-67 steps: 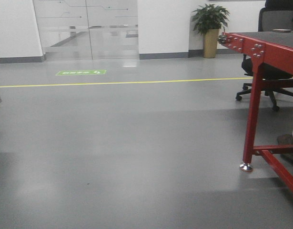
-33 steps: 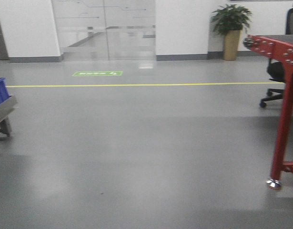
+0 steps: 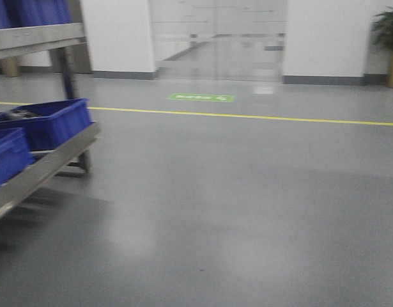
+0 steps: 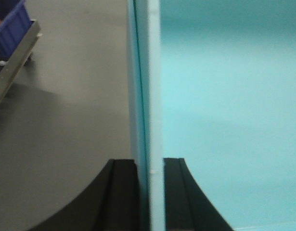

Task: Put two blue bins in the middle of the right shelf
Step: 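Drive the base, carrying the teal bin, toward another blue-bin shelf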

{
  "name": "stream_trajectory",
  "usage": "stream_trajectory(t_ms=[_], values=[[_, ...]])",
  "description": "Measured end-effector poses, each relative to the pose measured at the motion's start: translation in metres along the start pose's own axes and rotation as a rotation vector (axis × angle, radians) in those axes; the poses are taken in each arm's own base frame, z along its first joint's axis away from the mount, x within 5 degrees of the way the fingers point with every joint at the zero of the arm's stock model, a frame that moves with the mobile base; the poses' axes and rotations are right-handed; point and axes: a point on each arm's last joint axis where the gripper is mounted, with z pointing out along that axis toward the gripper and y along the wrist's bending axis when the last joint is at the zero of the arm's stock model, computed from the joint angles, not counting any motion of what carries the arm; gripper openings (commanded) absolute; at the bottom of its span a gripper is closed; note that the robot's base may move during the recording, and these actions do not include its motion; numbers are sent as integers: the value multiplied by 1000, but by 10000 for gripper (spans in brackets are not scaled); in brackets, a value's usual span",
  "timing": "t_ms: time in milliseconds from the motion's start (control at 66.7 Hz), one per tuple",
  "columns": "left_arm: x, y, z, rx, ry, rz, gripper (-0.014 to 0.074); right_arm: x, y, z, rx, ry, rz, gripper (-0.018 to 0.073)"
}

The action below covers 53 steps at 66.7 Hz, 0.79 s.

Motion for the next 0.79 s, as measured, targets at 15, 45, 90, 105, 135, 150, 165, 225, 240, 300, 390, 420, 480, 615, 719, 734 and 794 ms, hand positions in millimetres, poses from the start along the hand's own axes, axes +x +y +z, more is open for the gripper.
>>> stream_trajectory(t_ms=[15,45,90,105,135,150,165,225,240,300,390,420,480,615,719,734,794], values=[[0,0,0,0,0,0,-111,0,0,0,0,0,0,-167],[0,0,0,0,0,0,-111,0,0,0,0,0,0,-167],[0,0,0,0,0,0,-111,0,0,0,0,0,0,-167],[0,0,0,0,0,0,-111,0,0,0,0,0,0,-167],[0,0,0,0,0,0,-111,0,0,0,0,0,0,-167],[0,0,0,0,0,0,-111,0,0,0,0,0,0,-167],[0,0,0,0,0,0,-111,0,0,0,0,0,0,-167],[0,0,0,0,0,0,-111,0,0,0,0,0,0,-167],[0,0,0,0,0,0,-111,0,0,0,0,0,0,-167],[0,0,0,-1,2,0,-111,0,0,0,0,0,0,-167],[0,0,0,-2,1,1,-111,0,0,0,0,0,0,-167],[0,0,0,-2,1,1,-111,0,0,0,0,0,0,-167],[0,0,0,-2,1,1,-111,0,0,0,0,0,0,-167],[0,0,0,-3,3,1,-111,0,0,0,0,0,0,-167],[0,0,0,-3,3,1,-111,0,0,0,0,0,0,-167],[0,0,0,-3,3,1,-111,0,0,0,0,0,0,-167],[0,0,0,-3,3,1,-111,0,0,0,0,0,0,-167]])
